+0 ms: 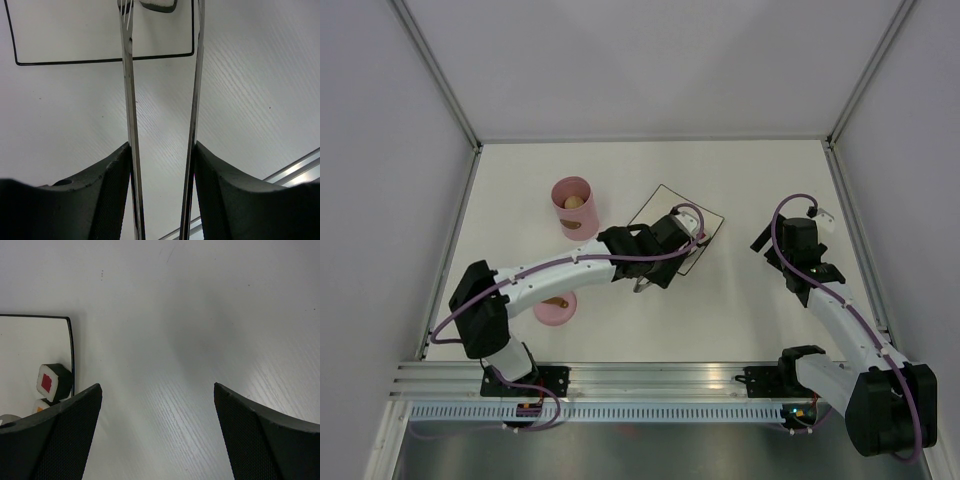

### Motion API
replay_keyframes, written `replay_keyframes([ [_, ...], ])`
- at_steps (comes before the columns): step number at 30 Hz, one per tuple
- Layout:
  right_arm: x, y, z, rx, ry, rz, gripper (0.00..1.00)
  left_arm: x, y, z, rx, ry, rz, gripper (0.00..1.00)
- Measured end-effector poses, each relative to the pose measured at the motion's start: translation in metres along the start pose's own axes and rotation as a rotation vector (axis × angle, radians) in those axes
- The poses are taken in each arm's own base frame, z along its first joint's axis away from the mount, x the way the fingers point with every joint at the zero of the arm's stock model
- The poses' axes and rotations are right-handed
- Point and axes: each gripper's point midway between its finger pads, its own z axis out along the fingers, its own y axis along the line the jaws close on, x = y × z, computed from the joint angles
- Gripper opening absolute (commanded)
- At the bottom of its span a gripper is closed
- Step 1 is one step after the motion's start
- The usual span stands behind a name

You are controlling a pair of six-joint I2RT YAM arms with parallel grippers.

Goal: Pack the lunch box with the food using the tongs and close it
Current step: Pick up the fake food from the plate, then place the fake food in the packing box.

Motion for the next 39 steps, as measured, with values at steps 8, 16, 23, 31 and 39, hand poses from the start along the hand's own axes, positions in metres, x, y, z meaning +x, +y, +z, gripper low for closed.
replay_keyframes([
  [8,0.0,0.0,0.0,0.001,0.001,0.0,0.98,0.006,0.006,0.017,-0.031,0.036,-0.002,0.56],
  [16,0.002,-0.001,0.002,0.006,0.007,-0.002,0.98,0.011,0.007,0.031,-0.04,0.06,0.008,0.47],
  [23,0.002,-0.001,0.002,0.006,0.006,-0.002,0.98,0.008,0.009,0.032,-0.041,0.053,0.006,0.33],
  [31,0.005,-0.002,0.004,0.014,0.017,-0.006,0.98,-0.009,0.051,0.005,-0.121,-0.013,-0.079,0.31],
  [39,0.012,-0.004,0.01,0.027,0.046,-0.01,0.98,-0.041,0.171,-0.079,-0.338,-0.247,-0.35,0.32],
])
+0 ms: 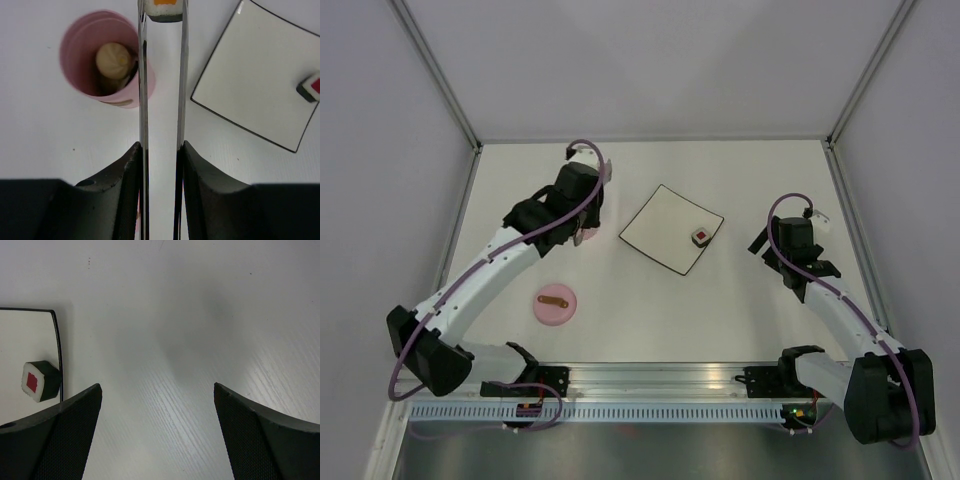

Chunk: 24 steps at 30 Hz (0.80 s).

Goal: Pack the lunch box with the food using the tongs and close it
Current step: Place the fake food in the packing box.

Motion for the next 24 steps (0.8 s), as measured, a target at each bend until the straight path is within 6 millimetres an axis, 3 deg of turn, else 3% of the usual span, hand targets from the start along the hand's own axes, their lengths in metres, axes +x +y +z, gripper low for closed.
replay_keyframes([
  [3,0.001,0.0,0.001,-0.001,0.006,-0.001,0.98,-0.014,0.038,-0.009,-0.083,-0.048,-0.069,0.32],
  [5,0.002,0.001,0.001,-0.003,0.008,-0.001,0.98,-0.015,0.05,-0.01,-0.109,-0.05,-0.09,0.32],
  [9,0.001,0.002,0.001,-0.008,0.007,0.0,0.98,0.0,0.069,-0.006,-0.156,-0.008,-0.104,0.33],
  [16,0.003,0.002,0.003,-0.006,0.012,-0.001,0.98,0.02,0.078,-0.008,-0.178,0.043,-0.111,0.38],
  [24,0.002,0.004,0.005,-0.008,0.014,0.0,0.98,0.018,0.081,-0.023,-0.166,0.021,-0.129,0.54],
])
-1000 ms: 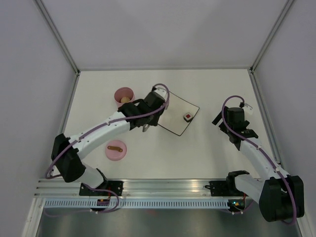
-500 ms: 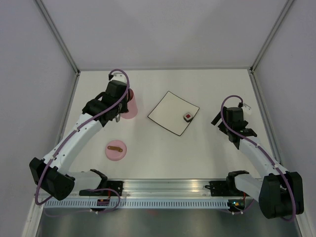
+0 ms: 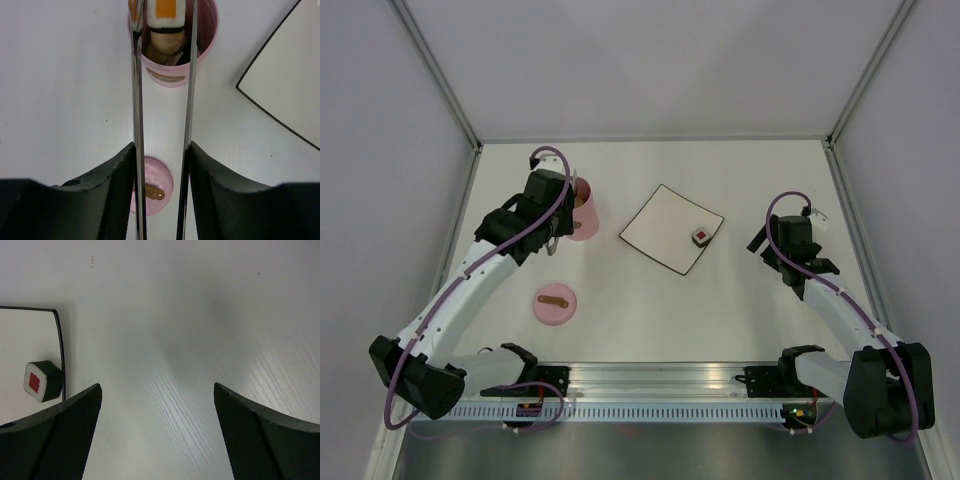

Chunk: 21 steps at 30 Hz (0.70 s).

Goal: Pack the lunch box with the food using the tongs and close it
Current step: Place the fake food in the packing box, then pick up the fake food from the plate.

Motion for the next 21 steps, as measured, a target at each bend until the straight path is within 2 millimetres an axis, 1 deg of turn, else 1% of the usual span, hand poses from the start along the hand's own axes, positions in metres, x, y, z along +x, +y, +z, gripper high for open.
replay_keyframes([
  [4,0.001,0.0,0.0,-0.001,0.004,-0.001,0.98,0.001,0.001,-0.001,-0.001,0.003,0.001,0.57],
  [8,0.001,0.0,0.001,0.0,0.004,-0.001,0.98,0.004,0.003,-0.004,-0.003,0.013,0.006,0.56],
  [10,0.0,-0.001,0.0,0.004,0.002,-0.002,0.98,0.003,0.001,-0.007,0.015,0.018,0.007,0.56],
  [12,-0.002,-0.001,0.0,0.009,-0.003,-0.002,0.98,-0.002,-0.006,-0.015,0.044,0.008,0.011,0.55],
  [14,-0.008,0.0,-0.001,0.016,-0.017,0.0,0.98,-0.01,-0.023,-0.026,0.1,-0.02,0.027,0.55],
  [16,-0.015,0.0,-0.002,0.024,-0.035,0.007,0.98,-0.018,-0.047,-0.04,0.17,-0.048,0.05,0.55],
  [17,-0.018,-0.001,-0.003,0.033,-0.042,0.01,0.98,-0.022,-0.064,-0.048,0.217,-0.065,0.066,0.55],
  [19,-0.022,-0.004,-0.004,0.046,-0.053,0.014,0.98,-0.024,-0.098,-0.059,0.305,-0.084,0.096,0.55],
  [21,-0.024,-0.008,-0.007,0.059,-0.063,0.017,0.98,-0.015,-0.129,-0.063,0.372,-0.079,0.128,0.54],
])
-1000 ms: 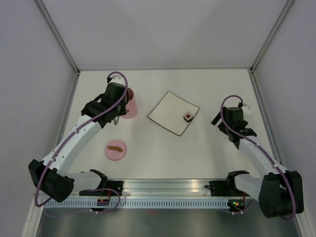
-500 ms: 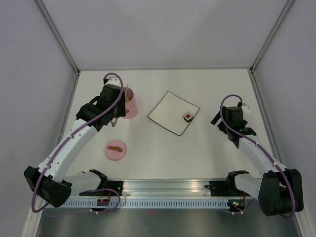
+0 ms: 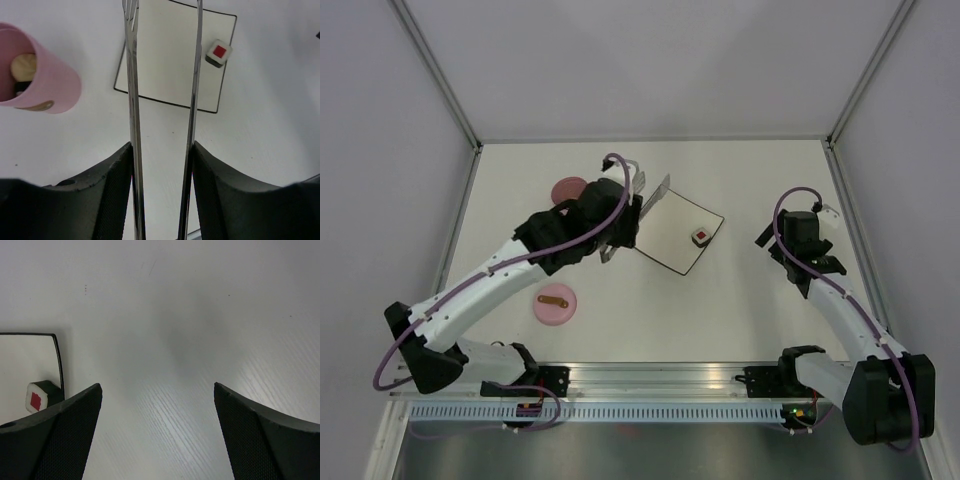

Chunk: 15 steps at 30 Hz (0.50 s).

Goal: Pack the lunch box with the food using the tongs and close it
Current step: Pick up the fake food from the plate.

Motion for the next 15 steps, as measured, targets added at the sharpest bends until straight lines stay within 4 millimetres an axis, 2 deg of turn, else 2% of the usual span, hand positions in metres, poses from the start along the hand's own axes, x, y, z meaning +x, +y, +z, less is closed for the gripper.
replay_keyframes([
  [6,-0.018,-0.001,-0.016,-0.016,-0.073,0.015,0.98,0.04,-0.063,0.035,0.093,0.096,0.079,0.53],
  [10,-0.026,-0.002,-0.023,-0.023,-0.108,0.015,0.98,0.063,-0.091,0.051,0.124,0.142,0.136,0.53],
  [15,-0.025,-0.004,-0.022,-0.015,-0.107,0.0,0.98,0.076,-0.111,0.064,0.151,0.158,0.161,0.54],
])
